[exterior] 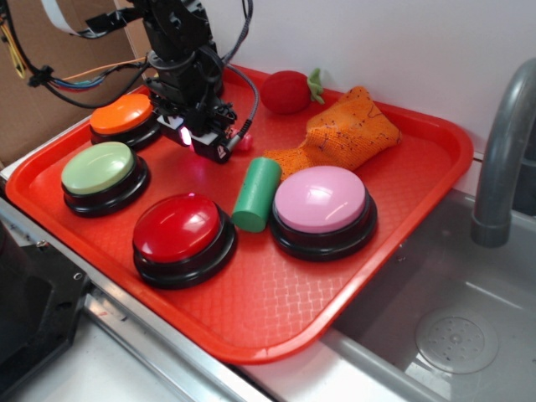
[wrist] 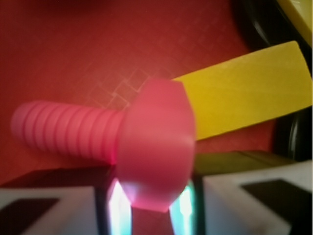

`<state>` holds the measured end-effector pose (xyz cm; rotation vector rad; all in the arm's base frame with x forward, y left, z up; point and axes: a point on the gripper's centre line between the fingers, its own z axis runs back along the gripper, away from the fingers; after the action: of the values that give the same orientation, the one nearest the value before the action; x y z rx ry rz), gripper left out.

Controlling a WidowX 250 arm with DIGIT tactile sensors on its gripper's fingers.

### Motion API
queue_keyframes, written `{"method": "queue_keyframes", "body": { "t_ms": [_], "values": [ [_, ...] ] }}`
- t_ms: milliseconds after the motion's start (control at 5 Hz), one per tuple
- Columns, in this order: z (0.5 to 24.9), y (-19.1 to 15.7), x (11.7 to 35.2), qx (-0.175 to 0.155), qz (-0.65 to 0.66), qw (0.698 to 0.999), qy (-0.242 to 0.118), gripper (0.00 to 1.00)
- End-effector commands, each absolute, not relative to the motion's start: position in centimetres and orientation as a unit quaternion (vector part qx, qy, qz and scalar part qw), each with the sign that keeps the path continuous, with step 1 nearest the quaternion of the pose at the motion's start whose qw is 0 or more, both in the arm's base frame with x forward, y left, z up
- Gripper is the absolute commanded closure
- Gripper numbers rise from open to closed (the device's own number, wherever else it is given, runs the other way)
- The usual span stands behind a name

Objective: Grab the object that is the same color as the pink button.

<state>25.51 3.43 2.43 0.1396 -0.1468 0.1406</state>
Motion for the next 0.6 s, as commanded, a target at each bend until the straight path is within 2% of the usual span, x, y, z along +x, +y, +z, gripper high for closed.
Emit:
{"method": "queue_keyframes", "body": {
  "t_ms": [0,200,400],
  "values": [
    [7.2,3.2,26.6,0.022,0.065,0.996,-0.048,1.0],
    [11.2,2.0,25.2,0.001,0.064,0.998,-0.027,1.0],
    [15.0,0.6,23.7,-0.001,0.068,0.998,-0.01,1.0]
  ]
}}
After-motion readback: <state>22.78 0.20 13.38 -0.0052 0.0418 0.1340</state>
